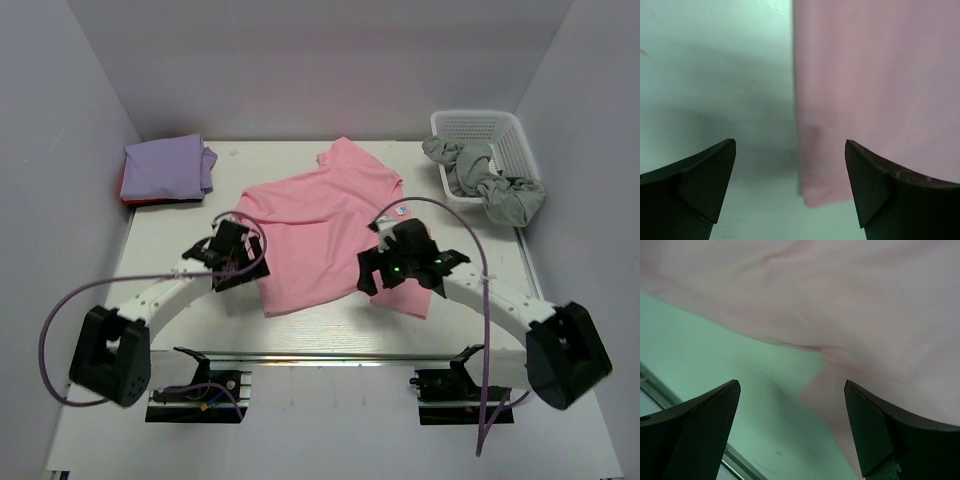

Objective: Fold and stack the t-shirts
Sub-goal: Flatten out the tshirt

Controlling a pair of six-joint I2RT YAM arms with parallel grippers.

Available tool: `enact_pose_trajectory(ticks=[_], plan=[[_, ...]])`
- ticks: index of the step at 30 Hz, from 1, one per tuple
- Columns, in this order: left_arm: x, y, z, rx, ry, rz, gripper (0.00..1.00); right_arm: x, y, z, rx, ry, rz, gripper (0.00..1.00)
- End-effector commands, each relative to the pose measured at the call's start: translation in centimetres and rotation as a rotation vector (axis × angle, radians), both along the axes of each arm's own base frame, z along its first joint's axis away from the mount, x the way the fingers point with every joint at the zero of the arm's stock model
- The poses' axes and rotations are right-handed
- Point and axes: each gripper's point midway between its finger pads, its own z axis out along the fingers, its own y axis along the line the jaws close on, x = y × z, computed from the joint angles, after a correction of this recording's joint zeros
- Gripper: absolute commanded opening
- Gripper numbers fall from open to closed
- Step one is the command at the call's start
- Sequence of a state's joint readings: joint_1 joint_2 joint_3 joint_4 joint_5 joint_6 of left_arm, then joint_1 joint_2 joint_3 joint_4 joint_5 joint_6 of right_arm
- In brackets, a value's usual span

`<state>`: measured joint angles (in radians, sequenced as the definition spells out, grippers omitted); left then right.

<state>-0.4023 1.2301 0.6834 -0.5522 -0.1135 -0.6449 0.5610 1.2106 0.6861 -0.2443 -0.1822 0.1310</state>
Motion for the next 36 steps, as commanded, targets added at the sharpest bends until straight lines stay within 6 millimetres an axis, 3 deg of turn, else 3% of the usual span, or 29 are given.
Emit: enact_pose_trajectory(ticks=[1, 2, 3, 4, 5, 7, 8, 10, 11, 13, 15, 17, 19, 23, 25, 28, 29, 30, 31, 34, 35, 36], plan=[[8.6, 3.1, 4.8, 0.162, -0.200, 0.224, 1.00, -0.1, 5.5, 2.6, -0.004, -0.101, 0.223, 0.90], [9.4, 3.8, 4.8, 0.202, -0.185, 0.239, 1.00, -1.0, 7.0, 1.7, -0.033, -0.096, 0.284, 0.90], [11.7, 4.2, 6.3, 0.196, -0.213, 0.266, 1.00, -1.2, 9.2, 2.7, -0.034, -0.135, 0.335, 0.90], [13.0, 4.4, 4.7, 0.207, -0.175, 0.261, 0.97, -1.3, 9.9, 2.2, -0.049, -0.132, 0.345, 0.90], [14.1, 4.5, 4.5, 0.208, -0.170, 0.249, 0.95, -2.6, 11.4, 2.3, -0.052, -0.162, 0.427, 0.89], [16.6, 5.6, 4.7, 0.199, -0.174, 0.292, 0.90, -2.7, 13.4, 3.4, -0.037, -0.208, 0.483, 0.87], [16.7, 6.1, 2.7, 0.223, -0.113, 0.296, 0.87, -3.2, 14.7, 3.3, -0.036, -0.218, 0.518, 0.85], [18.0, 7.4, 2.4, 0.221, -0.097, 0.330, 0.84, -3.7, 16.9, 4.5, -0.017, -0.271, 0.575, 0.84], [18.1, 7.8, 1.2, 0.230, -0.075, 0.338, 0.80, -4.6, 17.9, 3.3, -0.032, -0.250, 0.616, 0.84], [18.5, 8.1, 0.3, 0.201, -0.064, 0.342, 0.75, -6.0, 20.1, 4.0, 0.002, -0.285, 0.687, 0.84], [19.7, 7.9, 0.2, 0.168, -0.094, 0.325, 0.71, -7.3, 21.5, 2.8, -0.005, -0.282, 0.749, 0.84], [20.6, 7.5, 0.0, 0.137, -0.114, 0.291, 0.66, -6.9, 22.8, 2.7, -0.021, -0.310, 0.765, 0.84], [21.0, 6.8, -1.2, 0.111, -0.105, 0.258, 0.60, -6.8, 23.8, 1.1, -0.075, -0.324, 0.775, 0.82], [21.5, 6.4, -2.3, 0.085, -0.099, 0.218, 0.55, -6.1, 26.1, -0.1, -0.107, -0.356, 0.778, 0.79], [22.5, 6.0, -2.2, 0.078, -0.137, 0.181, 0.55, -6.0, 26.4, -2.3, -0.133, -0.333, 0.780, 0.78], [22.9, 6.0, -2.8, 0.085, -0.142, 0.168, 0.49, -5.2, 27.1, -3.8, -0.160, -0.326, 0.753, 0.64], [23.4, 6.2, -2.3, 0.101, -0.163, 0.159, 0.45, -4.9, 27.2, -4.3, -0.168, -0.322, 0.743, 0.49], [23.3, 6.2, -3.0, 0.104, -0.150, 0.158, 0.42, -4.9, 27.4, -4.2, -0.159, -0.316, 0.730, 0.39], [23.8, 6.4, -2.3, 0.118, -0.169, 0.153, 0.37, -4.9, 27.3, -4.5, -0.160, -0.309, 0.725, 0.29], [24.4, 6.5, -2.8, 0.141, -0.166, 0.119, 0.03, -4.3, 27.0, -4.4, -0.154, -0.321, 0.677, 0.00], [25.2, 6.5, -2.5, 0.149, -0.194, 0.104, 0.00, -4.3, 27.2, -3.3, -0.127, -0.331, 0.674, 0.00], [25.5, 6.2, -2.3, 0.140, -0.208, 0.084, 0.00, -4.6, 26.9, -3.5, -0.123, -0.320, 0.673, 0.00]])
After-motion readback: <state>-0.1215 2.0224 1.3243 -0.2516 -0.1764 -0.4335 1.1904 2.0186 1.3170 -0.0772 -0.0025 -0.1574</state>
